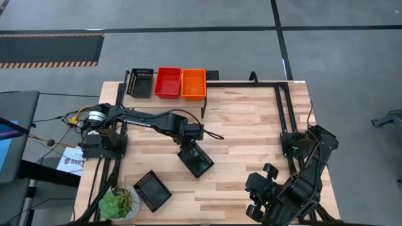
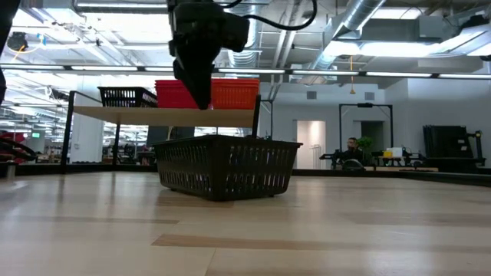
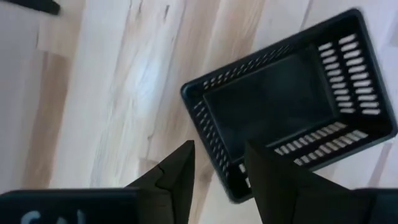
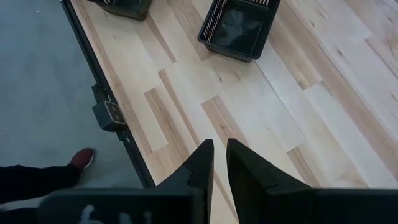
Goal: Stack baskets on shelf by color
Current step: Stack the right black bin on top of the other black bin on the shelf
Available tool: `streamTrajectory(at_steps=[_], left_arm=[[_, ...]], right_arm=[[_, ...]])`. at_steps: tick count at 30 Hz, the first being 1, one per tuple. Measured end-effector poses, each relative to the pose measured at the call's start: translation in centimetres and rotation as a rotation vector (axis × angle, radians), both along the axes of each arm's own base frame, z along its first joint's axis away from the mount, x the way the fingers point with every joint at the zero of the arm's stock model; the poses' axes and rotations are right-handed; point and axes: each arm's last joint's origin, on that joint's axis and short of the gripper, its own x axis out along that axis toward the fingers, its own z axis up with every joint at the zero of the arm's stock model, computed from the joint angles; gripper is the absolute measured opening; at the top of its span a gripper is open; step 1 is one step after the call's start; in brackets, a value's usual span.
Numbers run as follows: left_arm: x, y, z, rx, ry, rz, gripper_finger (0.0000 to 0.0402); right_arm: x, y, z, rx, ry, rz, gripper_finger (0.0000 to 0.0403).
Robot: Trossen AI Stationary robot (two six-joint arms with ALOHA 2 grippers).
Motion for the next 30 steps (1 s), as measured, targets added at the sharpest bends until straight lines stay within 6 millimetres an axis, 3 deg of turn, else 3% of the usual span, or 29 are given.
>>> streamTrajectory(at_steps=[7, 15, 19, 30], left_arm=[[0.1, 0.2, -0.2, 0.017, -0.012, 0.068, 0.0131], [-1.2, -0.3, -4.0, 0.005, 0.068, 0.139, 0.0188], [-1.2, -0.5, -4.7, -0.001, 0.044, 0.153, 0.0206], [-1.8, -0.7, -6.6, -0.013, 0.049, 0.132, 0.0190]], right_arm=[[0.0, 0.0, 0.0, 0.001, -0.001, -0.002, 0.0069], [0.0, 0.0, 0.0, 0.000, -0.002, -0.002, 0.0069], [0.0, 0.0, 0.0, 0.000, -0.002, -0.002, 0.0069], [0.0, 0.0, 0.0, -0.001, -0.002, -0.001, 0.0069]])
